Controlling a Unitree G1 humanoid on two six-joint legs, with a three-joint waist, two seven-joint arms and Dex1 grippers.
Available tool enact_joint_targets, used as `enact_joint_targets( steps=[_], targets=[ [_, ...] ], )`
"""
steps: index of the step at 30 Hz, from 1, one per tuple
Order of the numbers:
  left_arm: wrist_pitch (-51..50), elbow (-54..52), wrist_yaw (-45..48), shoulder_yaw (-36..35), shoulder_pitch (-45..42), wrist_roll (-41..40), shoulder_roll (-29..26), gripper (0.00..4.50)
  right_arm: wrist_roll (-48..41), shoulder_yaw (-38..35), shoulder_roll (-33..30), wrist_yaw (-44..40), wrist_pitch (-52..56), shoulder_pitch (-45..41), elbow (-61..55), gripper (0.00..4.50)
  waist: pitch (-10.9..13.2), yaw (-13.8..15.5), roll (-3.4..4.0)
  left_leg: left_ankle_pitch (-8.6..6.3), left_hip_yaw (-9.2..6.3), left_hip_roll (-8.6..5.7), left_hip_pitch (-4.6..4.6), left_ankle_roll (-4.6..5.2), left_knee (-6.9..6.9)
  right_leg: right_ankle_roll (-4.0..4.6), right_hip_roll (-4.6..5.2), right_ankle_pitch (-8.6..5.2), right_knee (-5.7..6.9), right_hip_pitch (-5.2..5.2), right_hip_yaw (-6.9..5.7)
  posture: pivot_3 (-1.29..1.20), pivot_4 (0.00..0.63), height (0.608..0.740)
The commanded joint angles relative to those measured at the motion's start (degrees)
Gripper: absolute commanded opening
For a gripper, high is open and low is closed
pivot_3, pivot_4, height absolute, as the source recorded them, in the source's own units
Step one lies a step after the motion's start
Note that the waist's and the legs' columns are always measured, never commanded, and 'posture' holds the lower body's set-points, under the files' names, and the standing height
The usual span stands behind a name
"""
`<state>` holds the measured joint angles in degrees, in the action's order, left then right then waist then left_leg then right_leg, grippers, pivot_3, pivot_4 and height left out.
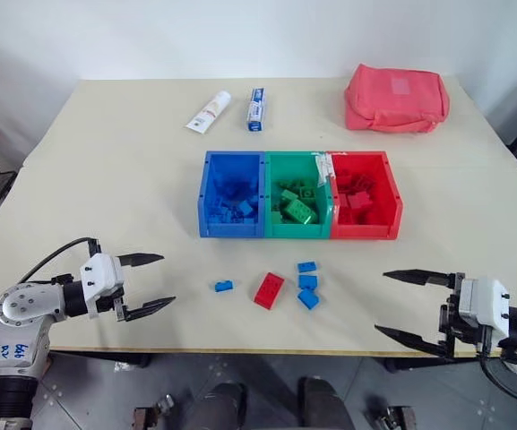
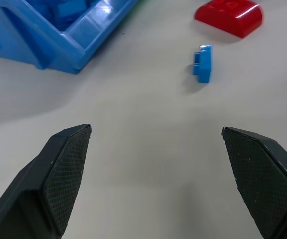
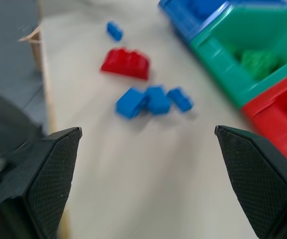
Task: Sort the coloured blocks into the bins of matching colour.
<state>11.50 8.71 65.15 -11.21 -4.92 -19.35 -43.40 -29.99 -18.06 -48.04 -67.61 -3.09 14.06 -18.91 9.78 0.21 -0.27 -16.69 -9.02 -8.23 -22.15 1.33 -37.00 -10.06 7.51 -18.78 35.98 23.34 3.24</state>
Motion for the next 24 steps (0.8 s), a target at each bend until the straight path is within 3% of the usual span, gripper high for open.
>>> enact_joint_targets(
  steps=[1,7,11,18,21,24],
  targets=[
    [1.3,-1.7,-1.5,0.3,-1.2,0.1,1.3,4.47,1.5,0.4,1.5,1.7,-0.7,0.5,-1.2,4.50,0.0,0.4,0.00,0.00,0.00,0.00,0.00,0.00,0.01,0.00,-0.01,0.00,0.00,0.01,-0.01,0.00,0.150,0.740],
    [-1.2,-7.7,1.6,5.0,-2.8,-2.6,3.8,4.47,3.8,-0.9,-2.4,2.6,6.8,6.3,-3.9,4.50,0.0,1.3,-0.02,-0.02,0.06,-0.01,-0.02,0.02,-0.04,-0.01,-0.01,0.01,-0.01,0.02,0.01,0.00,0.150,0.740],
    [-1.8,-12.4,1.3,8.2,-3.6,-1.9,5.2,4.47,3.0,1.7,-2.9,6.6,14.1,4.5,-7.7,4.50,0.0,1.1,-0.02,-0.02,0.15,0.04,0.00,0.00,-0.08,0.00,-0.01,0.03,0.02,0.03,0.01,0.00,0.150,0.740],
    [-4.9,-16.1,2.5,9.0,-2.5,-3.5,4.1,4.47,3.4,14.8,1.2,14.0,26.8,-4.7,-13.2,4.50,0.0,1.0,-0.03,-0.09,0.23,0.27,0.02,-0.14,-0.06,0.08,-0.07,0.07,0.02,0.12,0.00,0.00,0.150,0.740],
    [-5.8,-16.5,1.5,6.7,-1.9,-4.0,2.8,4.47,7.8,23.4,5.1,18.8,32.1,-10.6,-11.8,4.50,0.0,1.1,-0.09,-0.10,0.24,0.26,0.01,-0.13,-0.08,0.09,-0.10,0.07,0.00,0.12,-0.01,0.00,0.150,0.740],
    [-5.5,-17.5,0.8,5.9,-1.0,-3.7,2.5,4.49,10.9,26.9,8.3,22.8,34.7,-14.5,-9.7,4.32,0.0,1.1,-0.10,-0.09,0.23,0.25,0.01,-0.14,-0.06,0.11,-0.10,0.08,0.00,0.14,-0.02,0.00,0.150,0.740]
  ],
)
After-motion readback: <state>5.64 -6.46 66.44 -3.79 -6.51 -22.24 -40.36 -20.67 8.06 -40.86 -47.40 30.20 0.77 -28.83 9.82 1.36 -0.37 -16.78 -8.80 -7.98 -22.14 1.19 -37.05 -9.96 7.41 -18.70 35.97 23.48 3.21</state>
